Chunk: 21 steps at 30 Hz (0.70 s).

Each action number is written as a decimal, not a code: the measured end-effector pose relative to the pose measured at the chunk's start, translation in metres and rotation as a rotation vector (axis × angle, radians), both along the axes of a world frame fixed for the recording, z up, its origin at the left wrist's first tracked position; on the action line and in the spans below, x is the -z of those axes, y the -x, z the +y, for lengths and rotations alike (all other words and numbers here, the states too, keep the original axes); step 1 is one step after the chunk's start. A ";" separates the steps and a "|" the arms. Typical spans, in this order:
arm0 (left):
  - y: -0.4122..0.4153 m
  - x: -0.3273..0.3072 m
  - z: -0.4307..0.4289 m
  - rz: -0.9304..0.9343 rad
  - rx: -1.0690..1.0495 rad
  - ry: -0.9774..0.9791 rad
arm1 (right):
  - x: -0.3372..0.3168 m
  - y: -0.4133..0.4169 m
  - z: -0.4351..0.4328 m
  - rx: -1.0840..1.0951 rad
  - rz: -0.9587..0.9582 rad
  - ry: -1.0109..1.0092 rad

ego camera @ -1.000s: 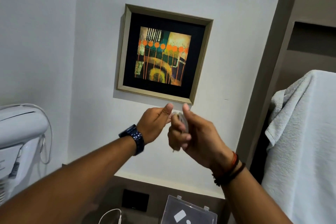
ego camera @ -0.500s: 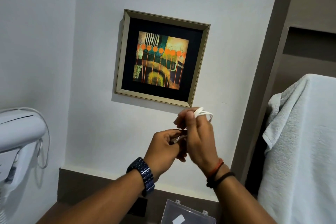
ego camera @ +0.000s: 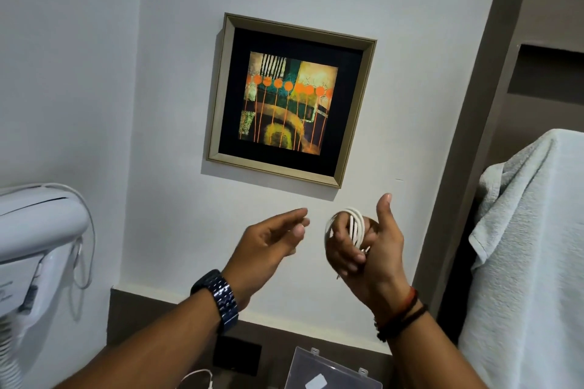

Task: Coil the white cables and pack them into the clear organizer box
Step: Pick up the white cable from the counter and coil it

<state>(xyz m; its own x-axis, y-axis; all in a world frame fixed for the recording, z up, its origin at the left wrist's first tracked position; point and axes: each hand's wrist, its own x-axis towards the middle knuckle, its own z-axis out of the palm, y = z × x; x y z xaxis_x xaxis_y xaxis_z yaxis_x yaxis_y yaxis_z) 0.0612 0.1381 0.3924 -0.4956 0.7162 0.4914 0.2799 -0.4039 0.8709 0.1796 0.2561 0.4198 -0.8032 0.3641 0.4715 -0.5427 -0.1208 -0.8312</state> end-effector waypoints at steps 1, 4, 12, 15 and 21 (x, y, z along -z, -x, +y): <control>0.000 -0.002 0.002 0.012 0.072 0.049 | 0.001 -0.001 -0.002 -0.093 -0.017 -0.002; -0.003 -0.007 0.007 0.003 0.224 0.119 | 0.003 -0.001 -0.007 -0.228 -0.040 -0.013; -0.006 -0.003 0.016 -0.005 0.148 0.087 | 0.008 -0.006 -0.006 -0.012 -0.116 0.070; -0.011 -0.001 0.023 0.033 0.044 0.085 | 0.012 -0.001 -0.012 0.169 -0.132 0.065; -0.021 0.004 0.035 0.005 -0.069 0.101 | 0.028 0.011 -0.009 0.731 -0.073 0.216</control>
<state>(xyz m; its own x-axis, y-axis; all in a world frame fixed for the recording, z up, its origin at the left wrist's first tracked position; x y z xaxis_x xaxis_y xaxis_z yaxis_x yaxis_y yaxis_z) 0.0819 0.1730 0.3887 -0.5434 0.7261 0.4213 0.3084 -0.2940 0.9047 0.1687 0.2471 0.3922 -0.3485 0.8930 0.2849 -0.4915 0.0847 -0.8667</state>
